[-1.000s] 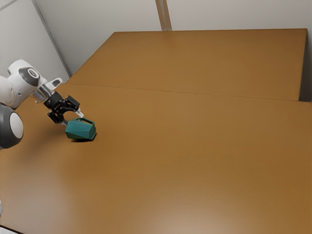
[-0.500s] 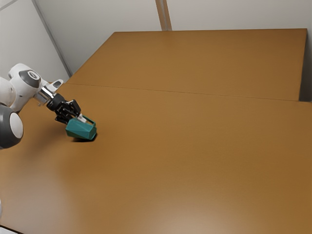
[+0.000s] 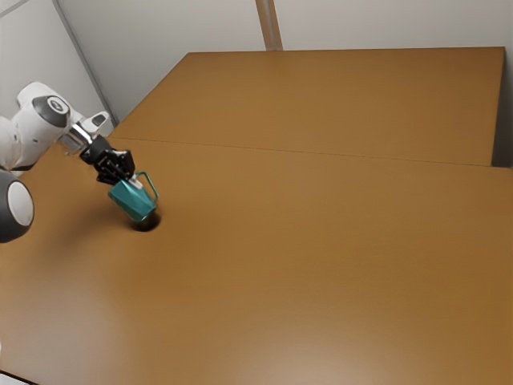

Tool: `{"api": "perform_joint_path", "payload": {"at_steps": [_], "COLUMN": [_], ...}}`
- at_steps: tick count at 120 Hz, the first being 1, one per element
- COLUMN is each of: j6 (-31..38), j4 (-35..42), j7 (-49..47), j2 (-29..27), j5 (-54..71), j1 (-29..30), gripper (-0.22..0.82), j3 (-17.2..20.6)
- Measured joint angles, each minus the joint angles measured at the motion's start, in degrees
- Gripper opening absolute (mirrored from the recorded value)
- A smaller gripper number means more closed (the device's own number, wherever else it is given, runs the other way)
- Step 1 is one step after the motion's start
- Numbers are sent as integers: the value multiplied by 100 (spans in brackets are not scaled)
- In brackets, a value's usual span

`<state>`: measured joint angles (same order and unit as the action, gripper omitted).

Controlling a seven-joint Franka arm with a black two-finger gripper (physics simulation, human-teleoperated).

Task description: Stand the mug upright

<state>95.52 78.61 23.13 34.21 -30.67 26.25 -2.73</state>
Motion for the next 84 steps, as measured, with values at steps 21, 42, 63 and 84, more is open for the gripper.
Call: {"api": "perform_joint_path", "payload": {"at_steps": [21,42,63,84], "j6": [210,915,1837,2694], "j4": [624,2154,3245,3618], "j7": [-416,-983,-1583,-2113], "j2": [-788,-2058,-2734,-2756], "j5": [1193,2079,2635,2926], "j1": [-447,-950,-1341,-1456], "gripper": [-18,-18,-18,-18], "j3": [355,503,691,860]}}
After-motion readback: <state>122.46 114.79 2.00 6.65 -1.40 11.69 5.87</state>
